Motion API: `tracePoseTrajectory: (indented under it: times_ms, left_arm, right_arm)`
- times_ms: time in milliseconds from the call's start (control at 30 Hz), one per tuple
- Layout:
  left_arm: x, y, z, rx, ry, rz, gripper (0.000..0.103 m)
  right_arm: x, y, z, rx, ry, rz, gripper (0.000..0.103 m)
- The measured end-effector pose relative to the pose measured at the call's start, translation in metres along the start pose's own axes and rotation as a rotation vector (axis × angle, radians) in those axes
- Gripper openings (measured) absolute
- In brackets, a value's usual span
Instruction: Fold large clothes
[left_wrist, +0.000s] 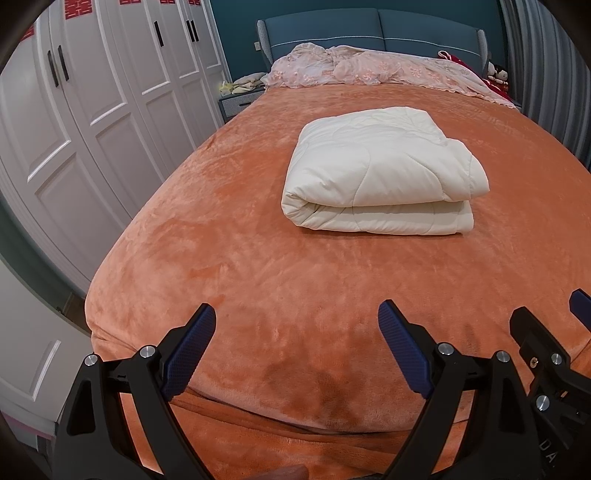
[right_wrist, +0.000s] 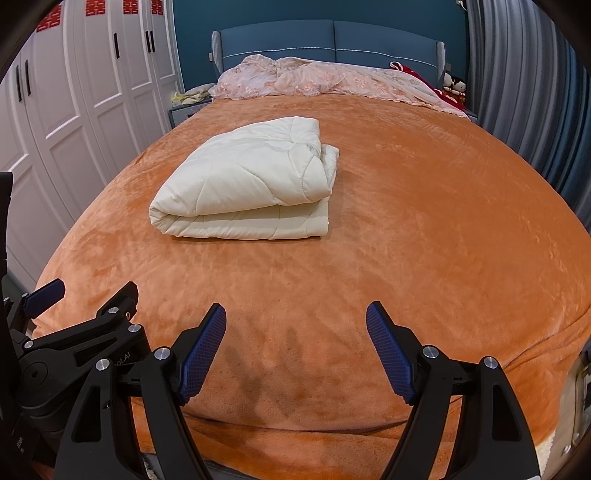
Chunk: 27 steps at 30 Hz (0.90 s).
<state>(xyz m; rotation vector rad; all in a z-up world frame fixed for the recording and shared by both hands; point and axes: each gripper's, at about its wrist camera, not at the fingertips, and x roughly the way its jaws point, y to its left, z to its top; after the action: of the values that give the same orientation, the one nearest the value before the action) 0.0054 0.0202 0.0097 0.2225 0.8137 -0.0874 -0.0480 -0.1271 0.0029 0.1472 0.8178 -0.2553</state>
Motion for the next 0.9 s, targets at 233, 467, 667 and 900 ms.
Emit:
tracePoseTrajectory:
  times_ms: [233, 467, 667, 900]
  left_arm:
    - [0.0, 0.004, -0.003, -0.014, 0.008, -0.011, 0.086]
    - [0.001, 0.004, -0.004, -0.017, 0.009, -0.013, 0.085]
    - [0.001, 0.004, -0.004, -0.016, 0.008, -0.012, 0.085]
    - [0.003, 0.004, -0.005, -0.015, 0.007, -0.006, 0.085]
  right_arm:
    - [0.0, -0.001, 0.0, -0.002, 0.002, -0.001, 0.076]
    - [-0.004, 0.007, -0.003, 0.003, 0.007, -0.006, 0.076]
    - [-0.004, 0.008, -0.003, 0.005, 0.008, -0.006, 0.076]
    - [-0.003, 0.009, -0.003, 0.009, 0.011, -0.007, 0.076]
